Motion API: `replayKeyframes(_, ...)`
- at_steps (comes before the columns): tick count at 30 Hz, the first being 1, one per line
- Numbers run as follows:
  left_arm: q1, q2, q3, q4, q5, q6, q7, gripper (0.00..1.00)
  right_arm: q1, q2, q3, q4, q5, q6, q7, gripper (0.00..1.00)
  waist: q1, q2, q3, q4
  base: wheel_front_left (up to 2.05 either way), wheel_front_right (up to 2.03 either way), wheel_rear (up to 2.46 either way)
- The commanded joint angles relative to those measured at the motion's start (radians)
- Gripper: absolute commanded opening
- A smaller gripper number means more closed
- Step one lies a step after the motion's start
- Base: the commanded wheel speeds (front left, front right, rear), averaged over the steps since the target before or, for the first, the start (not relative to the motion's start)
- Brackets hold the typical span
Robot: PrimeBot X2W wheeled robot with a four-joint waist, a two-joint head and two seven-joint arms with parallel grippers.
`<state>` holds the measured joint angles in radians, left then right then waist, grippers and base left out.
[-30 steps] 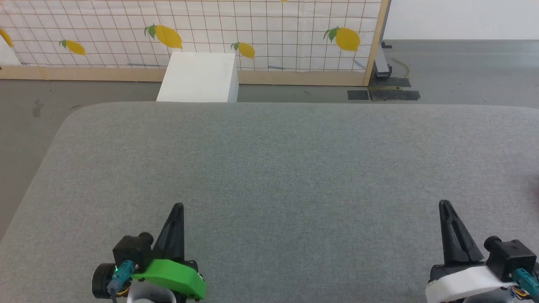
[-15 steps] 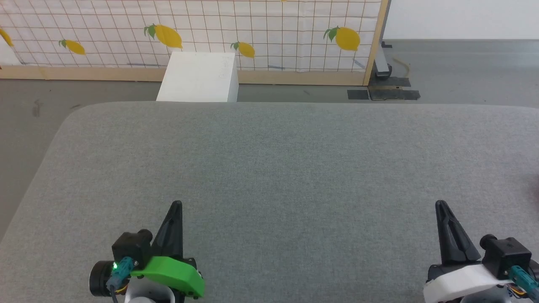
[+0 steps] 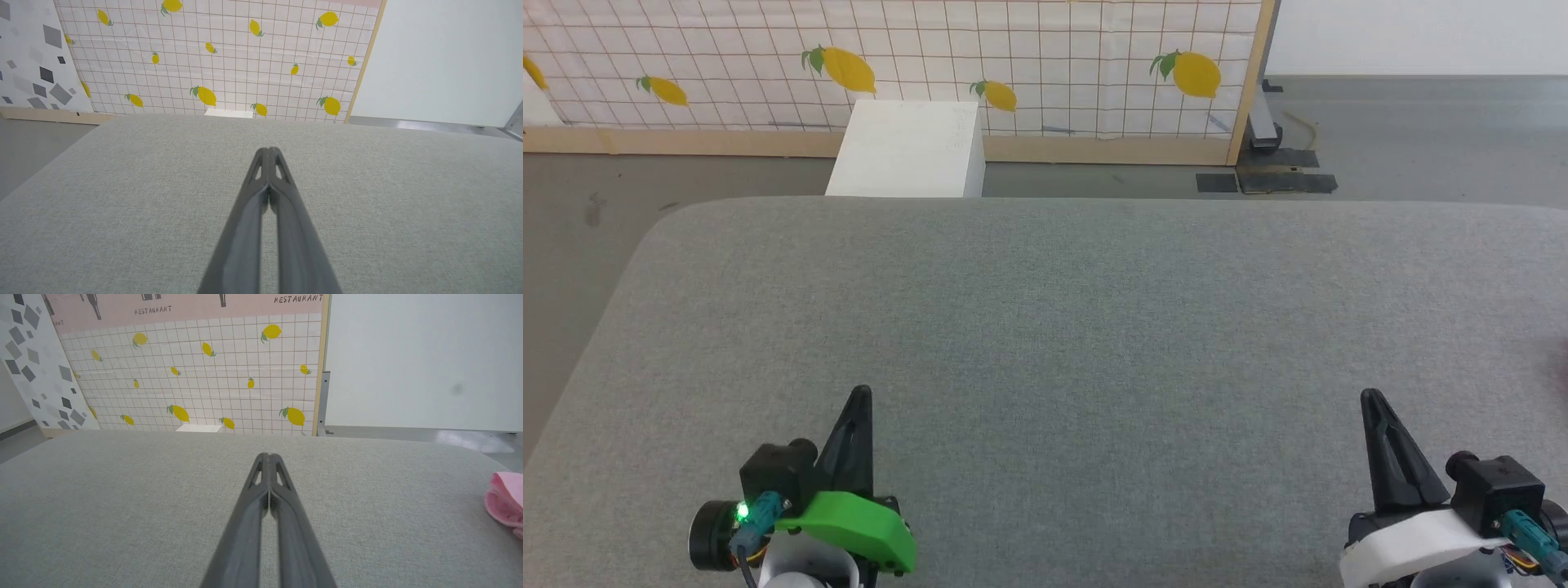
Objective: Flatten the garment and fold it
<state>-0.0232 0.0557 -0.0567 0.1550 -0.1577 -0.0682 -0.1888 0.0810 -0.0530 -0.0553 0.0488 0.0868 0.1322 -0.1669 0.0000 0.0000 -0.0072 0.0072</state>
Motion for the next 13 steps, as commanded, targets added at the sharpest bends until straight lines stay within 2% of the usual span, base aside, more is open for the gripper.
replayKeyframes(1,0.007,-0.002,0.003,-0.007,0.009,0.01,0.006,0.0,-0.02,0.001,0.004,-0.006,-0.009,0.0,0.005,0.0,0.0,0.0,0.0,0.0,0.0,0.0,0.0)
replayKeyframes(13,0.009,-0.002,0.01,-0.027,0.029,0.018,0.03,0.0,-0.028,0.001,0.01,-0.012,-0.02,-0.001,0.026,0.0,0.0,0.0,0.001,-0.001,0.0,0.0,0.0)
